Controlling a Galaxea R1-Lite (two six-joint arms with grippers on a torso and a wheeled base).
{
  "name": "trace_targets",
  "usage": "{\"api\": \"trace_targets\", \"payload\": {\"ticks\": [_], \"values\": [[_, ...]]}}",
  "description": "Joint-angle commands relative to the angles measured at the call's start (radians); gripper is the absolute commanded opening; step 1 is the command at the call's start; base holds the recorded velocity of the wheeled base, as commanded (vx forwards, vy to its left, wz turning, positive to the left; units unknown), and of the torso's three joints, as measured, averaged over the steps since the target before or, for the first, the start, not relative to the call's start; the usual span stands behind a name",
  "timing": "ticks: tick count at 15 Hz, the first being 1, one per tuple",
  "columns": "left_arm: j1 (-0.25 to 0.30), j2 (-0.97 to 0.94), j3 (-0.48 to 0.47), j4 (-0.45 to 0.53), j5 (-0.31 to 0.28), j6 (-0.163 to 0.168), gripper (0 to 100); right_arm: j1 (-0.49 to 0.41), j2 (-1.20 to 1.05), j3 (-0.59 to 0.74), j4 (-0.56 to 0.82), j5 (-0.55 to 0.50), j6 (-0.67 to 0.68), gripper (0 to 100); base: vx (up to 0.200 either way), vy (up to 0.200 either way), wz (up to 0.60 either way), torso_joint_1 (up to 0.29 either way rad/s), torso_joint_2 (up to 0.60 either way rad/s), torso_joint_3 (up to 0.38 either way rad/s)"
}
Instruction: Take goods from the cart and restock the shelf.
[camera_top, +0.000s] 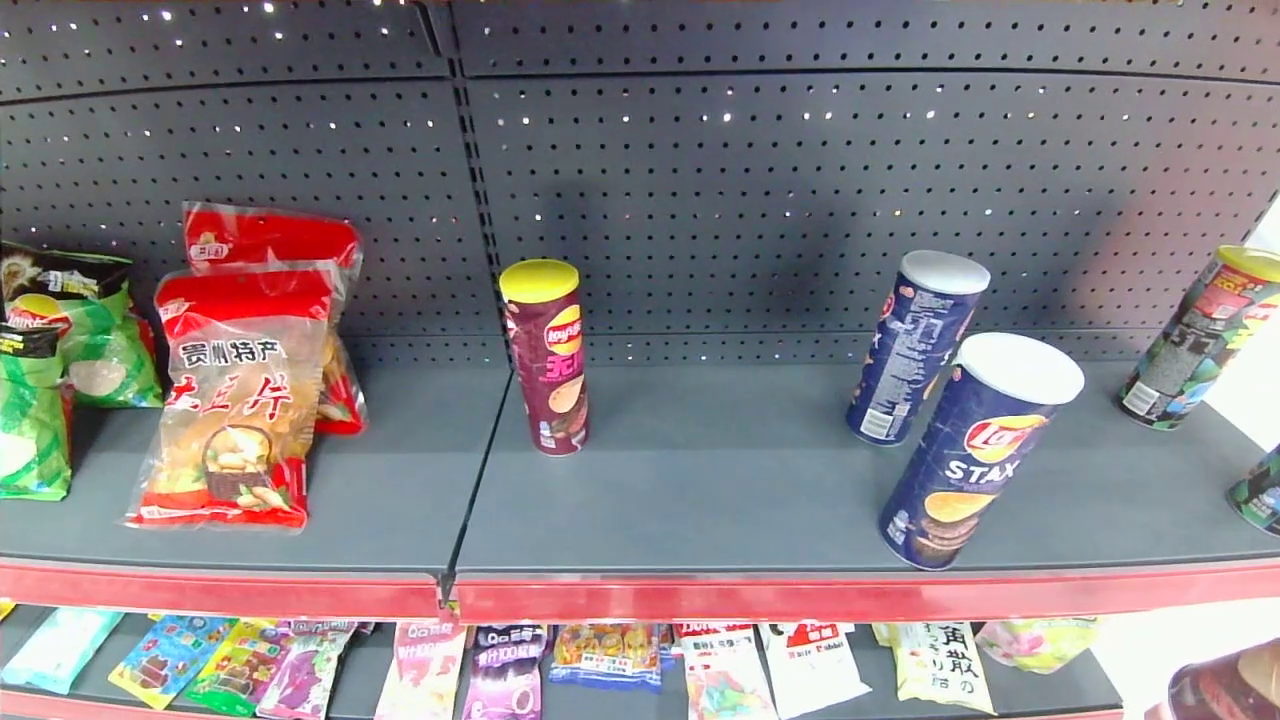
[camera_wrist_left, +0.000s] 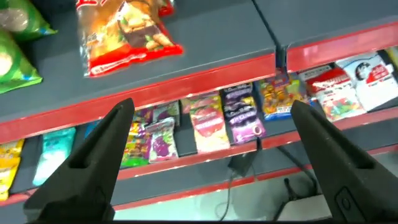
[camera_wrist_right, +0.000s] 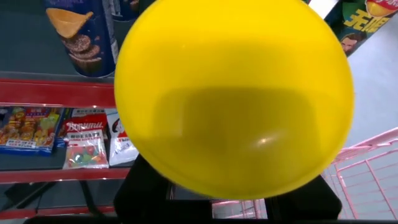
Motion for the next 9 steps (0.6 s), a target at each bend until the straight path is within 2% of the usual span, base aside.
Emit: {"api": "trace_targets", "payload": {"ticks": [1, 2, 3, 4, 5, 6, 7, 9], "values": [[0.004, 0.280, -0.040, -0.189, -0.013, -0.056, 100, -0.005, -0.046, -0.004, 0.001, 0.000, -0.001, 0, 0.000, 0.000, 0.00, 0.000, 0.00, 0.000], [0.009, 0.382, -0.046, -0.297, -0.015, -0.095, 100, -0.010, -0.053, -0.004, 0.001, -0.002, -0.001, 0, 0.000, 0.000, 0.00, 0.000, 0.00, 0.000], [0.010, 0.530, -0.056, -0.464, -0.019, -0.148, 100, -0.014, -0.053, -0.005, 0.001, -0.003, -0.001, 0, 0.000, 0.000, 0.00, 0.000, 0.00, 0.000], [0.013, 0.680, -0.058, -0.586, -0.039, -0.156, 100, -0.016, -0.051, -0.008, 0.001, -0.003, -0.001, 0, 0.000, 0.000, 0.00, 0.000, 0.00, 0.000], [0.019, 0.752, -0.066, -0.659, -0.062, -0.154, 100, -0.014, -0.046, -0.011, 0.003, 0.001, -0.002, 0, 0.000, 0.000, 0.00, 0.000, 0.00, 0.000], [0.018, 0.783, -0.067, -0.682, -0.078, -0.151, 100, -0.013, -0.043, -0.014, 0.003, 0.007, -0.002, 0, 0.000, 0.000, 0.00, 0.000, 0.00, 0.000], [0.021, 0.832, -0.086, -0.688, -0.125, -0.150, 100, -0.004, -0.045, -0.014, 0.004, 0.009, -0.002, 0, 0.000, 0.000, 0.00, 0.000, 0.00, 0.000], [0.047, 0.924, -0.165, -0.680, -0.214, -0.113, 100, -0.004, -0.046, -0.011, 0.004, 0.009, -0.002, 0, 0.000, 0.000, 0.00, 0.000, 0.00, 0.000]]}}
